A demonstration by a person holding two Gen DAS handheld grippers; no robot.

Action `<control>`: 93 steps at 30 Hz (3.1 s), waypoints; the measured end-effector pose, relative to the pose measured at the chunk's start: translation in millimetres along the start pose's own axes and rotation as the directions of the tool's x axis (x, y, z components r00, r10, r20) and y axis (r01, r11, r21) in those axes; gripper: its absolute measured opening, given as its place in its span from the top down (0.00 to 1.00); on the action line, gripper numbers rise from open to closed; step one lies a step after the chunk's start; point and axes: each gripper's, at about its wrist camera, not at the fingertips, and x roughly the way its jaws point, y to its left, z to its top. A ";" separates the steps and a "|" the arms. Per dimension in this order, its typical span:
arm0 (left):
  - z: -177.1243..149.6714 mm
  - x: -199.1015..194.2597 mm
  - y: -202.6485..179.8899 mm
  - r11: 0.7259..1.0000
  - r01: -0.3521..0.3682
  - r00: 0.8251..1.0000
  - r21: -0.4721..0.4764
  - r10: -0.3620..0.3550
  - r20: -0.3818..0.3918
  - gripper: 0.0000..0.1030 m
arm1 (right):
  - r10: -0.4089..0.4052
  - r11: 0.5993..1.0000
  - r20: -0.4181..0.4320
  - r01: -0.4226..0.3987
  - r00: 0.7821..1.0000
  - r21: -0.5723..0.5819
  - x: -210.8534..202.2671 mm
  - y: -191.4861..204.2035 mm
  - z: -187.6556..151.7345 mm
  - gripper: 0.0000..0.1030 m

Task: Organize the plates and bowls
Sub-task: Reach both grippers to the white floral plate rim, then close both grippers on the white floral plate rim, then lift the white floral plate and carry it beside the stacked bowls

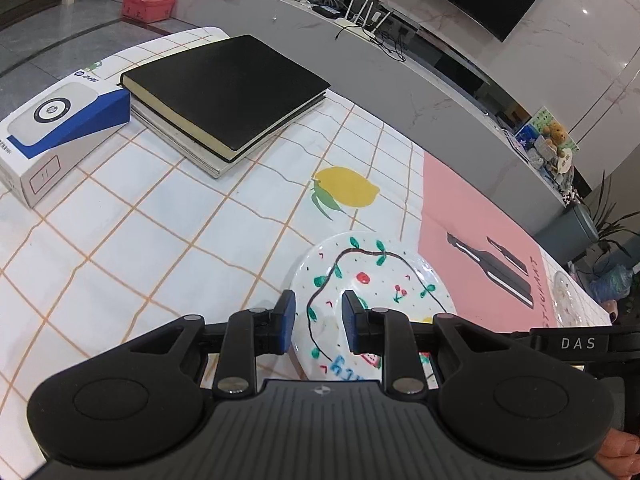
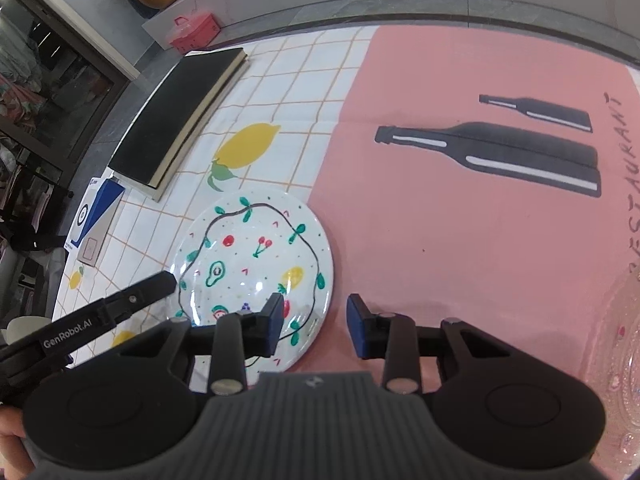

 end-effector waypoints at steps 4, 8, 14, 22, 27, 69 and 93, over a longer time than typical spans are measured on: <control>1.1 1.6 -0.7 1.000 0.009 1.000 0.005 -0.009 0.004 0.79 | 0.017 0.999 -0.014 -0.017 1.000 0.028 7.5 -4.7 -2.1 0.71; 0.8 3.8 3.9 1.000 0.019 1.000 -0.003 -0.019 0.012 0.80 | 0.034 0.999 -0.002 -0.034 0.999 0.043 8.9 -6.3 -2.4 0.71; 3.9 5.1 10.0 0.999 0.042 0.999 -0.035 -0.041 0.014 0.80 | 0.044 0.998 0.002 -0.044 0.999 0.050 10.4 -6.0 -1.1 0.72; 3.1 7.6 22.0 0.996 0.022 1.000 -0.082 -0.022 0.001 0.76 | 0.044 0.998 0.003 -0.044 0.999 0.048 10.0 -7.0 -1.0 0.74; -1.8 11.6 20.8 0.993 0.045 0.999 -0.108 -0.046 0.000 0.76 | 0.053 0.997 0.013 -0.053 0.999 0.061 10.0 -8.0 -1.8 0.75; -28.7 -124.0 -98.9 0.990 0.138 0.985 0.001 -0.138 0.106 0.86 | 0.179 0.953 0.224 -0.226 0.958 0.201 -170.8 -56.9 -73.5 0.94; -173.7 -97.9 -222.6 0.959 0.233 0.964 0.162 -0.206 -0.167 0.86 | 0.051 0.890 0.252 -0.159 0.966 0.428 -258.9 -218.3 -233.9 0.94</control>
